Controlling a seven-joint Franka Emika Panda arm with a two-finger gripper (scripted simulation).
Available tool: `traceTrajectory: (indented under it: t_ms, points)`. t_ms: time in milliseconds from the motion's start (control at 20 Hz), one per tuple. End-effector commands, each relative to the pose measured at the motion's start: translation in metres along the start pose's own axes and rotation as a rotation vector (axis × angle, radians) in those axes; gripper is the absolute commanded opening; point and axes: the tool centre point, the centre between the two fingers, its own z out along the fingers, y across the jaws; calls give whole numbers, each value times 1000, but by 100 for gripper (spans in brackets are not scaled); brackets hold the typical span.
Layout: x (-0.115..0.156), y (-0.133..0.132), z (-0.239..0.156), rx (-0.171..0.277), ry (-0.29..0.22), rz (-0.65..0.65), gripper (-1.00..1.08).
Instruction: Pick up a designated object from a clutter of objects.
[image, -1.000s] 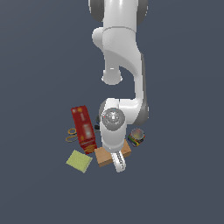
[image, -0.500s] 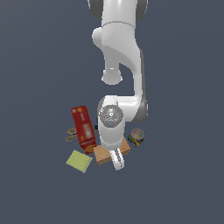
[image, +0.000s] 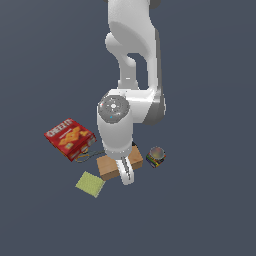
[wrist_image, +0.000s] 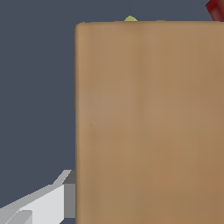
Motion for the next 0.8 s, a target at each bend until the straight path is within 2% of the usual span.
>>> traceTrajectory:
  t_ms: [0,750]
  points:
    - [10,6,-32,11,3,1,-100]
    - [65,59,-203,10,4,2,-100]
